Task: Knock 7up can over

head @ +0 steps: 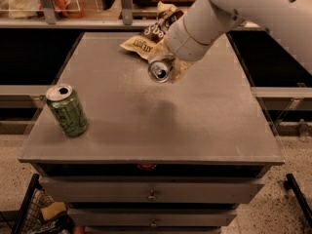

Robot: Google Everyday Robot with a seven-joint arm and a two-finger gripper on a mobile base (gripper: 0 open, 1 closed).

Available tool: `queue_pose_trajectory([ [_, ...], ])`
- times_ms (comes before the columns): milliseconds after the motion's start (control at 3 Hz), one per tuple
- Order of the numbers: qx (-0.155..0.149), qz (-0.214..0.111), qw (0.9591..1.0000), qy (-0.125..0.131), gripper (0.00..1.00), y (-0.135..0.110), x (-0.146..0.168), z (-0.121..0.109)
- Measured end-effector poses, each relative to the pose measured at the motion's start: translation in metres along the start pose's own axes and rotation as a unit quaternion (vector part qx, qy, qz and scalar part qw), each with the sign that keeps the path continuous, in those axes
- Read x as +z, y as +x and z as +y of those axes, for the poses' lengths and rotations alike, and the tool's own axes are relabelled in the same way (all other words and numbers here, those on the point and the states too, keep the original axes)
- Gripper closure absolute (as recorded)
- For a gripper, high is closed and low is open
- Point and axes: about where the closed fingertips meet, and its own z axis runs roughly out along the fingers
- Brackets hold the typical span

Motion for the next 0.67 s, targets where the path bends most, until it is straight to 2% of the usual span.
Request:
queue_pose_trajectory([
  [333, -0.093, 0.013, 0.9948, -0.038, 1.0, -0.021, 0.012, 0.003],
  [667, -0.155, 0.038, 0.9849, -0.067, 1.0, -0.038, 0.024, 0.007],
])
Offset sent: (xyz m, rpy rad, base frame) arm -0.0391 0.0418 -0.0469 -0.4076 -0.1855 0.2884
